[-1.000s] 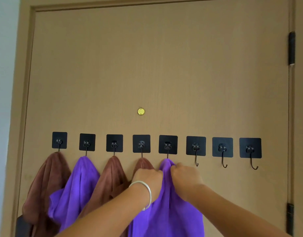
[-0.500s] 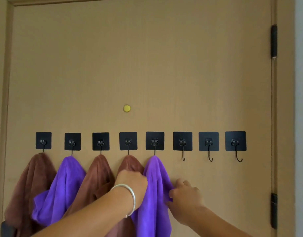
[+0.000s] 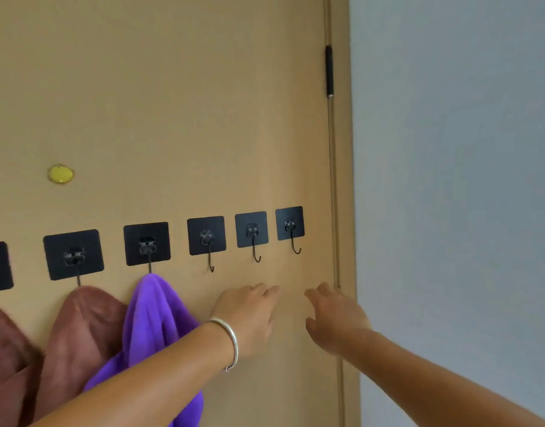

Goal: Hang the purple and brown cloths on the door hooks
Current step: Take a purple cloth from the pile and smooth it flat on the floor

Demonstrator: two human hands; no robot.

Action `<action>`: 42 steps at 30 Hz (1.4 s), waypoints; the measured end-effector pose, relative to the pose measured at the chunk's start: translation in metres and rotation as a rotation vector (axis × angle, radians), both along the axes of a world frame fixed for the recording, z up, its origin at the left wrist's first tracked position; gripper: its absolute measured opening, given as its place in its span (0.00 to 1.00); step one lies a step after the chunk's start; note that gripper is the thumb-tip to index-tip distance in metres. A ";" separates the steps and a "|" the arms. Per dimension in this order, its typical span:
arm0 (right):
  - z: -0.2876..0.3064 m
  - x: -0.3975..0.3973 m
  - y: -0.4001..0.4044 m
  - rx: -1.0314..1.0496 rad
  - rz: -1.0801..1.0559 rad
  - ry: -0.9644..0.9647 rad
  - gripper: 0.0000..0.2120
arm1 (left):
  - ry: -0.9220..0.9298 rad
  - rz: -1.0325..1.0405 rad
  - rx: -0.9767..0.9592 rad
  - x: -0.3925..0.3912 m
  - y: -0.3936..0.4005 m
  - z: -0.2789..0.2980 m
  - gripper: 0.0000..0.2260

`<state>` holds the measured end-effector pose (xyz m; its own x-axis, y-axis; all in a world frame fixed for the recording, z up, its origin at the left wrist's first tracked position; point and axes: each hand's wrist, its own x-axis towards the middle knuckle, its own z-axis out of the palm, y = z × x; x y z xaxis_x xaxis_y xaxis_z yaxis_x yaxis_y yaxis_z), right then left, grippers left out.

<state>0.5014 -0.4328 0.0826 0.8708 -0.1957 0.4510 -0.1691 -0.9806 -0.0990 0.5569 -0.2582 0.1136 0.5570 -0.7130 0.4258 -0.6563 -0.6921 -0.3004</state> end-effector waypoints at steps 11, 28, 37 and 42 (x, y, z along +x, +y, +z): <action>-0.001 -0.116 -0.043 -0.093 -0.433 0.045 0.23 | 0.061 -0.358 -0.036 -0.013 -0.081 -0.018 0.18; -0.001 -0.409 0.001 -0.198 -1.003 0.054 0.17 | 0.138 -1.103 -0.148 -0.250 -0.169 -0.039 0.17; -0.016 -0.621 0.055 -0.127 -1.330 0.050 0.23 | 0.126 -1.378 -0.061 -0.468 -0.168 -0.040 0.19; -0.033 -0.744 0.097 -0.058 -1.485 0.089 0.25 | 0.125 -1.496 0.004 -0.596 -0.147 -0.054 0.20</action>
